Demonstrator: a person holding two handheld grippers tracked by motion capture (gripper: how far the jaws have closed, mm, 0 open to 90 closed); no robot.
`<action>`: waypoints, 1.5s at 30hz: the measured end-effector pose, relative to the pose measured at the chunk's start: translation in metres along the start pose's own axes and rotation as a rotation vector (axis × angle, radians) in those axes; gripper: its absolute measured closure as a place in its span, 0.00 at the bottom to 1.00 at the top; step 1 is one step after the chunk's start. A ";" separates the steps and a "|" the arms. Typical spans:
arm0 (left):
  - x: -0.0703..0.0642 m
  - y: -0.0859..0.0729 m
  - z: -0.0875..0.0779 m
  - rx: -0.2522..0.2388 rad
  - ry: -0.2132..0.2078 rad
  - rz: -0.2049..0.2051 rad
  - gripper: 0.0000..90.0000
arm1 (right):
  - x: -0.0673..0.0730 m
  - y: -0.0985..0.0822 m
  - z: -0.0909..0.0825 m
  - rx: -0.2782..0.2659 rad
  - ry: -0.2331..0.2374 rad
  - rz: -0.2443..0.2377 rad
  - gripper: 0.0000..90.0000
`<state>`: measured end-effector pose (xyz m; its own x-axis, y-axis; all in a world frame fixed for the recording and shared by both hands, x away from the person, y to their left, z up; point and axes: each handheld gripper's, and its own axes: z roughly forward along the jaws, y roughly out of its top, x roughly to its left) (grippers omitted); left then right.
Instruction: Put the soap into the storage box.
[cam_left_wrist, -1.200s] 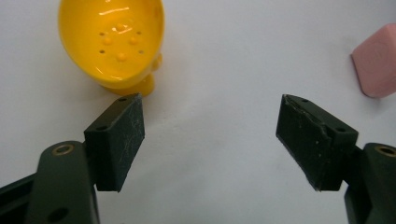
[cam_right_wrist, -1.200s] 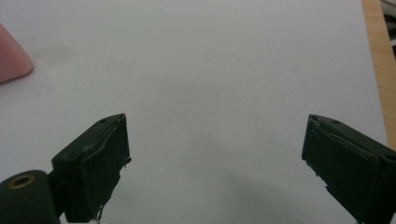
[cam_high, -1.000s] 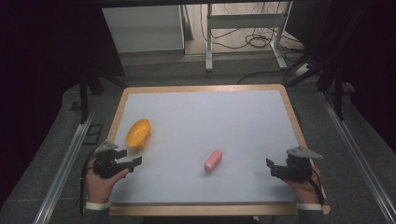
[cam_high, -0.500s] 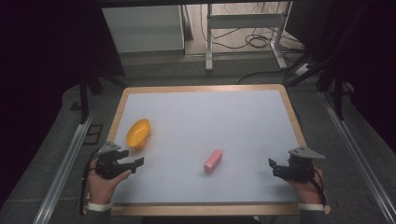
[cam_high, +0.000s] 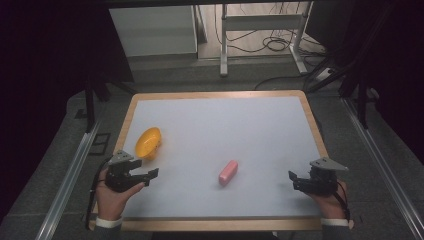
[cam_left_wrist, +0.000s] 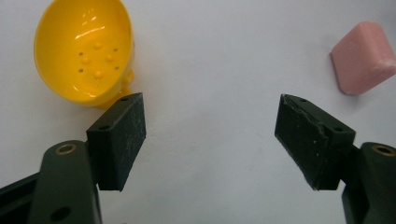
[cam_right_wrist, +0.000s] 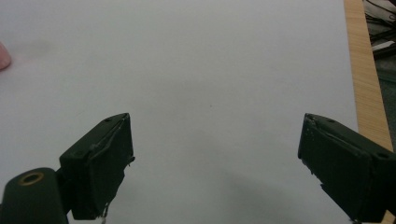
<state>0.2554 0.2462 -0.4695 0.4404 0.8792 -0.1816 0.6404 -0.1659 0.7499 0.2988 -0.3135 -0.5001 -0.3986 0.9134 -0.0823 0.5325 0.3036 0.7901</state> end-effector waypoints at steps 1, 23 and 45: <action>0.000 0.001 0.000 -0.001 0.002 0.003 0.28 | 0.000 0.000 0.000 0.000 0.000 0.000 0.11; -0.030 0.034 0.012 0.042 -0.048 0.114 0.27 | 0.001 -0.001 0.000 0.009 -0.008 -0.006 0.11; -0.061 0.050 0.037 0.081 -0.056 0.173 0.26 | -0.003 -0.003 -0.003 0.005 -0.025 0.001 0.11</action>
<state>0.2843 0.1675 -0.4443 0.5810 0.8088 -0.0910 0.5999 -0.3500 0.7195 0.2961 -0.3177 -0.5005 -0.3796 0.9201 -0.0965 0.5370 0.3041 0.7869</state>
